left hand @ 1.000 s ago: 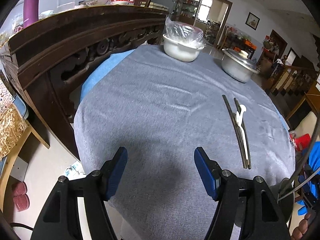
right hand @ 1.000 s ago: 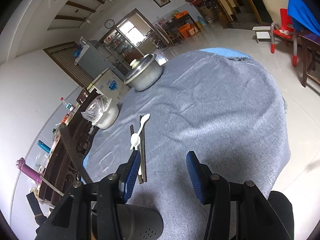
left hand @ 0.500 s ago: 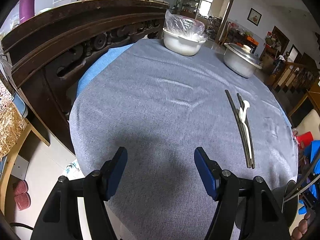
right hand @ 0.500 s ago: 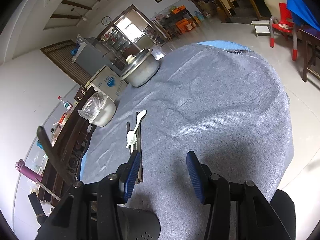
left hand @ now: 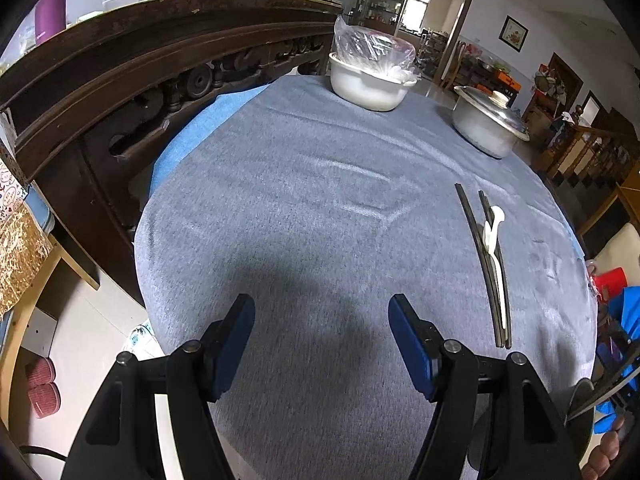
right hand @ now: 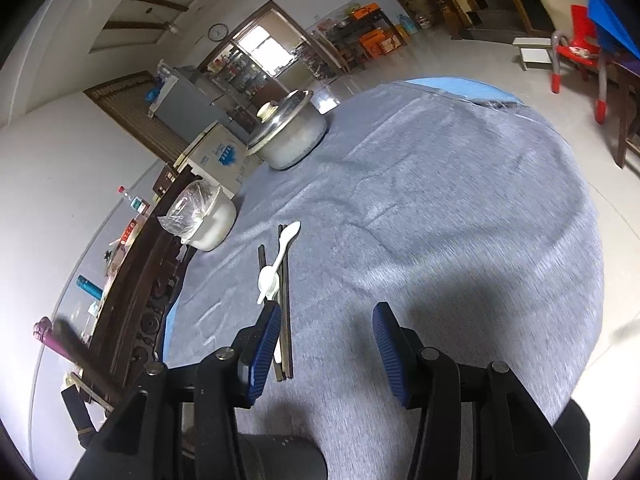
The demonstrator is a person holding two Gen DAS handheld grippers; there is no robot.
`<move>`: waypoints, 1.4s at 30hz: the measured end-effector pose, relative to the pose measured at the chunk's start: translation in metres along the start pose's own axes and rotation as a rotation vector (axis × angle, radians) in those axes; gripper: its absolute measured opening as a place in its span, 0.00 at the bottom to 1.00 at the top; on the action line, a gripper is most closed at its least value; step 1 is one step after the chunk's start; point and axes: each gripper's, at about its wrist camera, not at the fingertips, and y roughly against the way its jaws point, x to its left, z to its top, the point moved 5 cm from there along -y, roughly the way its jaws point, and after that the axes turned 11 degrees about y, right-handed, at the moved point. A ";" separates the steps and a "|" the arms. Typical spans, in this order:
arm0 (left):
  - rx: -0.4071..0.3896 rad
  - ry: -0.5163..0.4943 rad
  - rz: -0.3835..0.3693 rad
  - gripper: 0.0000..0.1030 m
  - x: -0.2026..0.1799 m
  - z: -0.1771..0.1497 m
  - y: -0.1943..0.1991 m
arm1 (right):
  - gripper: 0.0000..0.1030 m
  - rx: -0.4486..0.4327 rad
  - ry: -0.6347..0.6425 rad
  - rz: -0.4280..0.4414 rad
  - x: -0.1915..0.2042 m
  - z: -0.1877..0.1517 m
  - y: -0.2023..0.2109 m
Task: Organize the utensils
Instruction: 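Close the right tool on the white plastic spoon handle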
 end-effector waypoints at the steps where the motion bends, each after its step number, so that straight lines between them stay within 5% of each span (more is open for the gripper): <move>1: 0.005 0.002 -0.001 0.68 -0.001 0.001 -0.002 | 0.49 0.007 0.007 0.007 0.001 0.003 -0.003; 16: 0.053 0.021 0.025 0.68 0.007 0.008 -0.034 | 0.49 0.247 0.069 0.219 0.025 0.075 -0.141; 25: 0.078 0.003 0.031 0.68 0.000 0.018 -0.053 | 0.49 0.384 0.092 0.168 0.045 0.101 -0.231; 33: 0.068 -0.040 0.010 0.68 -0.017 0.035 -0.060 | 0.40 0.515 0.304 -0.082 0.070 0.090 -0.271; 35: 0.071 -0.065 -0.014 0.68 -0.029 0.040 -0.063 | 0.33 0.505 0.384 -0.134 0.075 0.087 -0.271; 42: 0.108 -0.194 -0.166 0.68 -0.088 0.050 -0.082 | 0.32 0.443 0.430 -0.141 0.070 0.082 -0.259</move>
